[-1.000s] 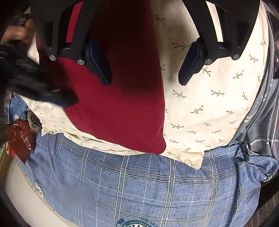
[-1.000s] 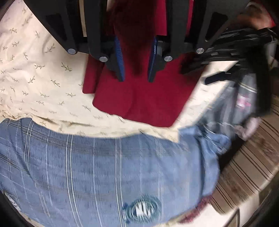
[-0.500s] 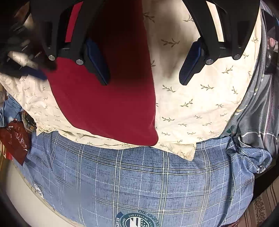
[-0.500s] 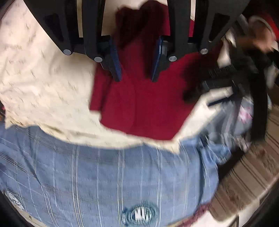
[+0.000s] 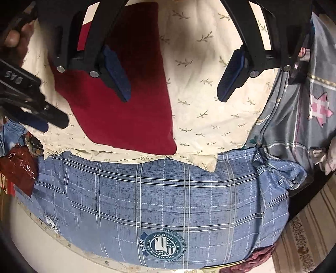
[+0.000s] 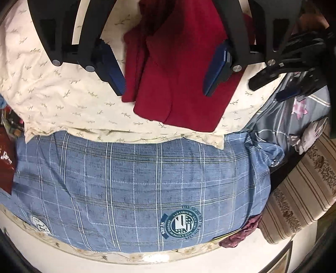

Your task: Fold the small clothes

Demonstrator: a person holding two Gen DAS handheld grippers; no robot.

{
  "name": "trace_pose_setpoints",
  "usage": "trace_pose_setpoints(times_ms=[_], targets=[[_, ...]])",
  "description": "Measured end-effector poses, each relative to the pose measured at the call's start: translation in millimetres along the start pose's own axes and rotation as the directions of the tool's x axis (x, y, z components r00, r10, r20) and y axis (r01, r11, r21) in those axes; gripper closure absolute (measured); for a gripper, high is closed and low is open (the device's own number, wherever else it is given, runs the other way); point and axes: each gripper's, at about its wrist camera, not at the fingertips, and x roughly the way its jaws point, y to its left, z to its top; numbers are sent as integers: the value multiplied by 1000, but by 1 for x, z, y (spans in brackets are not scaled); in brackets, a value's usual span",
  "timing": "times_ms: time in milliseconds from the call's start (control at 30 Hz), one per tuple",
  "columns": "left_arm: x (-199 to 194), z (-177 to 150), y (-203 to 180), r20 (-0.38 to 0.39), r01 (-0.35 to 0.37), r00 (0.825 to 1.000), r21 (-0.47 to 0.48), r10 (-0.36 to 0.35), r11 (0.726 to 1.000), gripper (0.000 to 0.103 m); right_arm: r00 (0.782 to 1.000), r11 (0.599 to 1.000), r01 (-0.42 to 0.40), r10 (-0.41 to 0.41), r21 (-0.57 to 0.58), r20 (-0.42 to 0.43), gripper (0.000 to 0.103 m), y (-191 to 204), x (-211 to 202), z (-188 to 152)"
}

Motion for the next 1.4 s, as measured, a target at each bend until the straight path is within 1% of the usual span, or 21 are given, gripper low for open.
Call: trace_pose_setpoints(times_ms=[67,133,200,267,433,567,633,733,833,1000,1133,1233,1400], targets=[[8,-5,3,-9,-4,1000,-12,4,1000,18,1000,1000,-9,9,0,-3,26,2,7,-10],[20,-4,5,-50,8,999,-8,-8,1000,18,999,1000,-10,9,-28,-36,26,6,16,-17],[25,-1,7,-44,-8,999,0,8,1000,18,999,997,11,-14,-72,-51,26,12,22,-20],[25,1,8,-28,-16,999,3,16,1000,18,999,995,32,-35,-95,-29,25,16,21,-22],[33,2,12,-33,-26,999,-4,26,1000,18,999,995,30,-29,-96,14,21,18,18,-21],[38,2,10,-44,-34,998,-8,33,999,18,999,994,36,-36,-105,2,21,19,23,-21],[37,2,8,-32,-31,999,-6,31,999,18,999,993,43,-43,-112,-2,21,21,24,-21],[36,0,4,-25,-35,999,7,35,999,18,999,994,37,-38,-100,-3,21,19,21,-21],[38,-1,1,-29,-41,999,14,41,999,18,999,994,53,-53,-92,9,18,17,18,-20],[40,-2,1,-33,-51,998,11,51,999,18,999,997,54,-54,-58,-7,16,11,19,-19],[41,-2,1,-34,-51,998,9,51,999,18,998,997,62,-63,-47,-11,11,9,22,-20],[41,-2,1,-34,-52,998,8,52,999,18,998,997,66,-67,-40,-23,11,8,26,-21],[40,-1,2,-36,-48,998,5,49,999,18,998,997,62,-63,-43,-18,11,12,25,-22]])
